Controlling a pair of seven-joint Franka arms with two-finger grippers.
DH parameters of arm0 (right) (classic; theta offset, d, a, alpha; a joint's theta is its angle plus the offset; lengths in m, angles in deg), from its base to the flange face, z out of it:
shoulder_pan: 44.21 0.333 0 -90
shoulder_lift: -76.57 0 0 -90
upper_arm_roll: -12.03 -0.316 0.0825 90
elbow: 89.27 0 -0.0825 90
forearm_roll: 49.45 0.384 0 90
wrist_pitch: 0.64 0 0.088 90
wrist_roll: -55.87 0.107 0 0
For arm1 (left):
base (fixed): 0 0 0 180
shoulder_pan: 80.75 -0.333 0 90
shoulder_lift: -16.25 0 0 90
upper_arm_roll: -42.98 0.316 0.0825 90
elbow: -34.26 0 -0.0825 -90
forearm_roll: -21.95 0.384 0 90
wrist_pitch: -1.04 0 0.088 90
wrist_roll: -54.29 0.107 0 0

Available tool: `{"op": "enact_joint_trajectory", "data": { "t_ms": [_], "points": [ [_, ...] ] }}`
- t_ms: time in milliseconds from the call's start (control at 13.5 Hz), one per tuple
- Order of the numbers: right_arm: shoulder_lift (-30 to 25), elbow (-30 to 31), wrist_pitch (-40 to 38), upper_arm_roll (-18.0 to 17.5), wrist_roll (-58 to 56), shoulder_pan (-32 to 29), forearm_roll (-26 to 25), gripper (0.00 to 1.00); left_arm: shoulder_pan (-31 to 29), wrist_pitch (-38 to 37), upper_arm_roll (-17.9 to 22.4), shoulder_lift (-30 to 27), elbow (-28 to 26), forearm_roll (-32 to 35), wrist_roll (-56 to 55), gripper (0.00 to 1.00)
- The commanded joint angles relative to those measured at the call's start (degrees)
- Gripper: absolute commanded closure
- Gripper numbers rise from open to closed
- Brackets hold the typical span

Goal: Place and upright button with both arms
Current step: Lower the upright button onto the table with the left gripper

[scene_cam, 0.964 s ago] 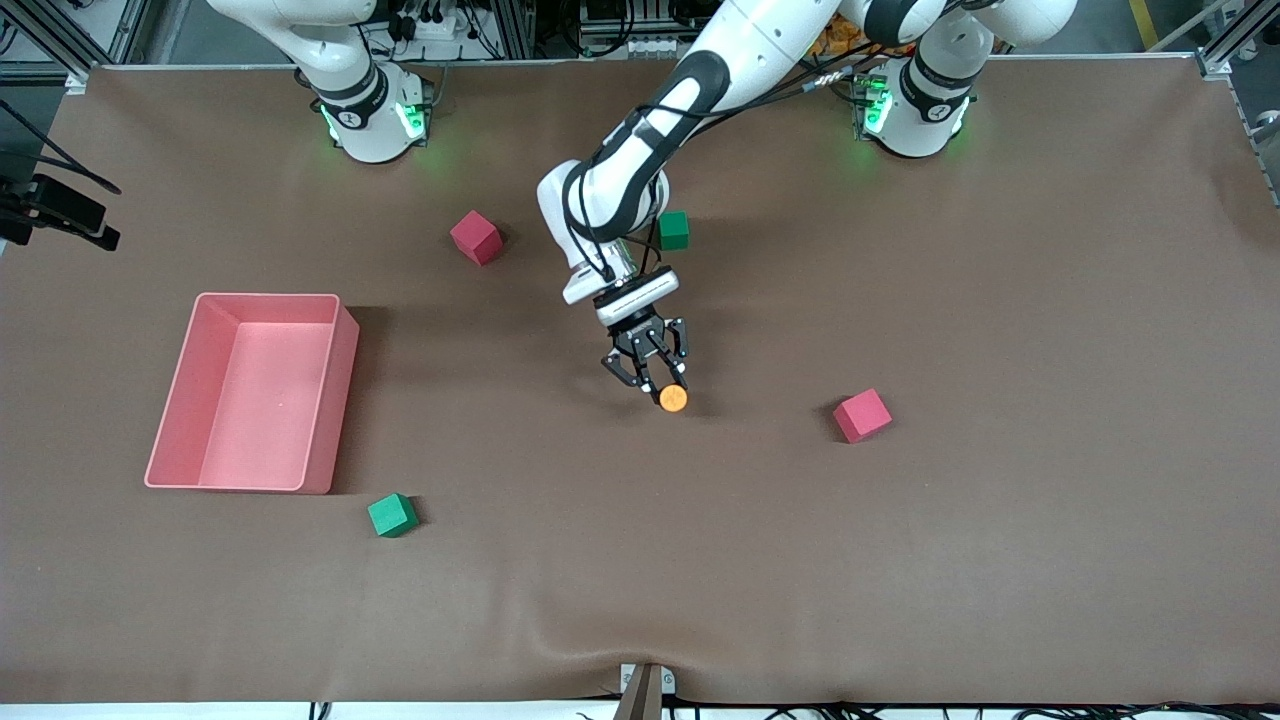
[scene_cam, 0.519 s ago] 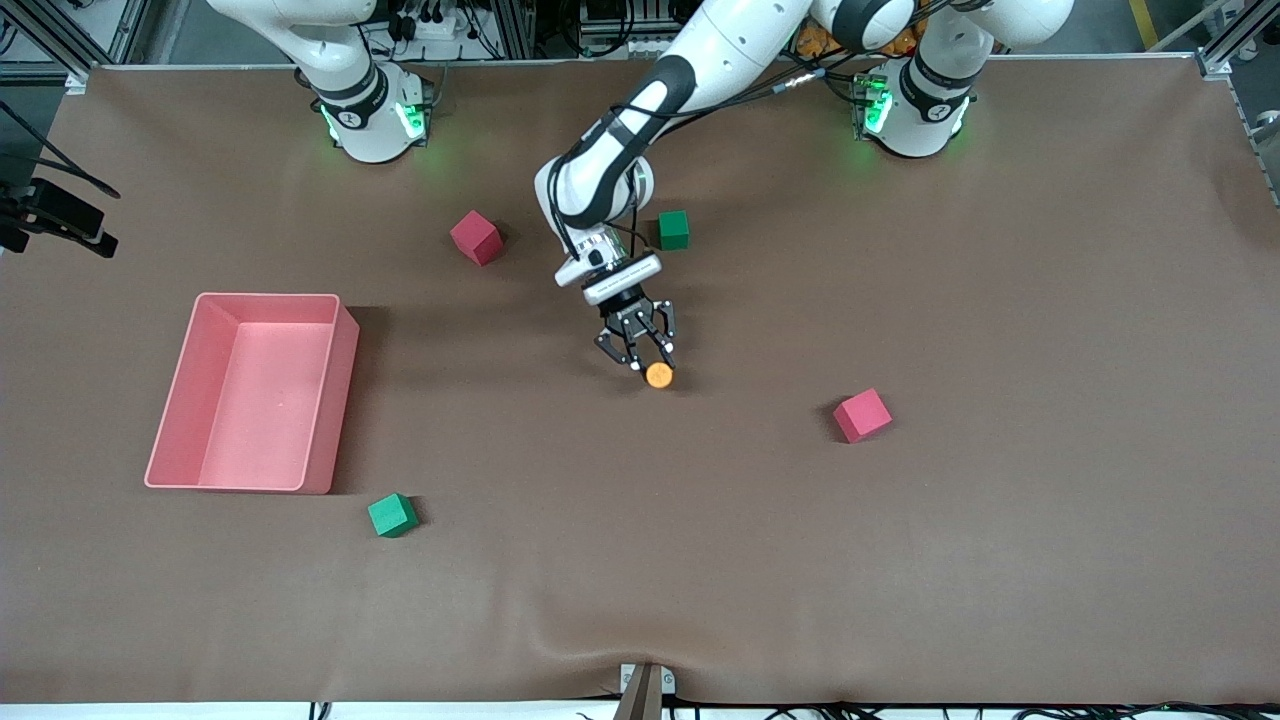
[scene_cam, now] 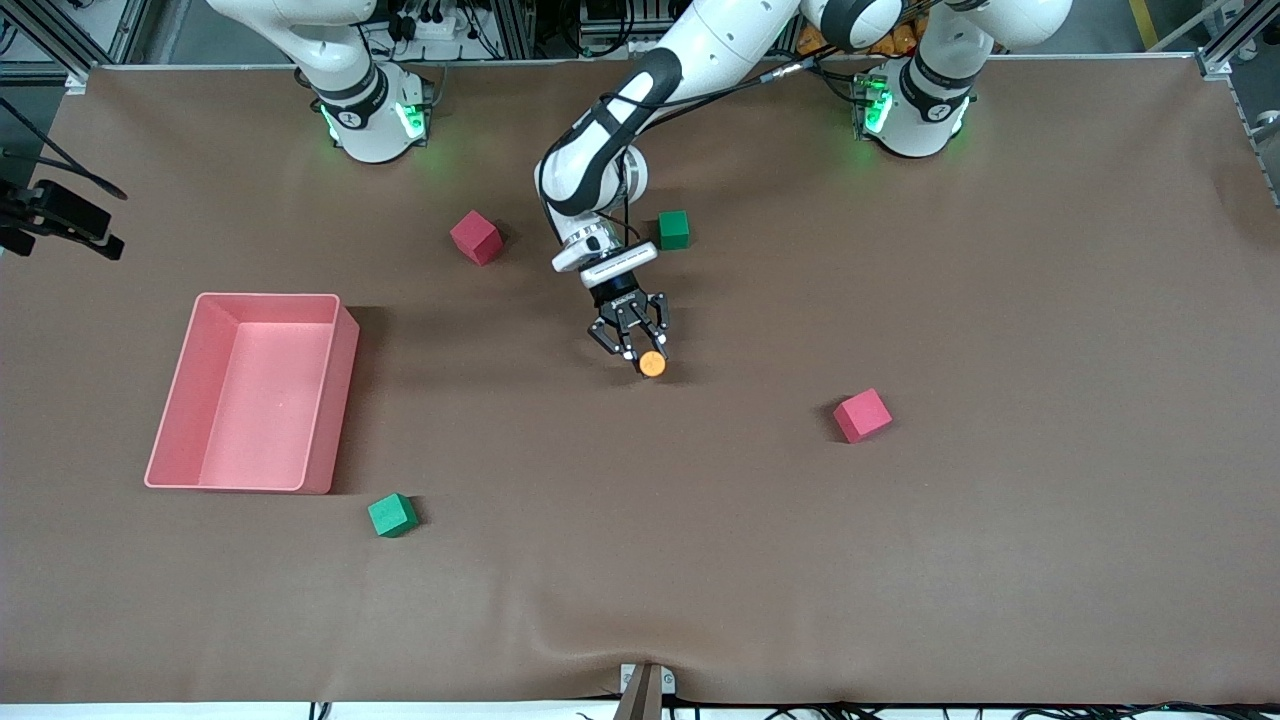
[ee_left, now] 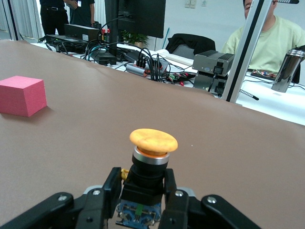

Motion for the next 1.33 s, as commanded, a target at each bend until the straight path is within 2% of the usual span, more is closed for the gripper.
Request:
{"op": "enact_joint_trajectory", "data": {
  "t_ms": [0,593,667,816,1261],
  "points": [
    [0.08,-0.38,0.05,-0.15,-0.27,0.49,0.34,0.0,0.84,-2.22,0.29,3.66,1.34,1.94,-1.59,1.0],
    [0.08,-0.38,-0.04,-0.15,-0.19,1.02,0.34,0.0,1.54,-3.63,0.29,5.34,1.34,2.2,-1.85,1.0],
    [0.08,-0.38,-0.04,-0.15,-0.19,0.93,0.34,0.0,1.63,-3.63,0.29,5.25,1.34,2.12,-1.85,0.92],
    [0.08,-0.38,0.05,-0.15,-0.19,0.84,0.34,0.0,1.98,-3.63,0.21,5.25,1.34,2.03,-2.63,0.85],
    [0.26,-0.47,-0.56,-0.15,-0.45,0.84,0.43,0.0,2.94,-4.33,0.29,5.69,1.25,2.2,-6.15,0.82]
  ]
}}
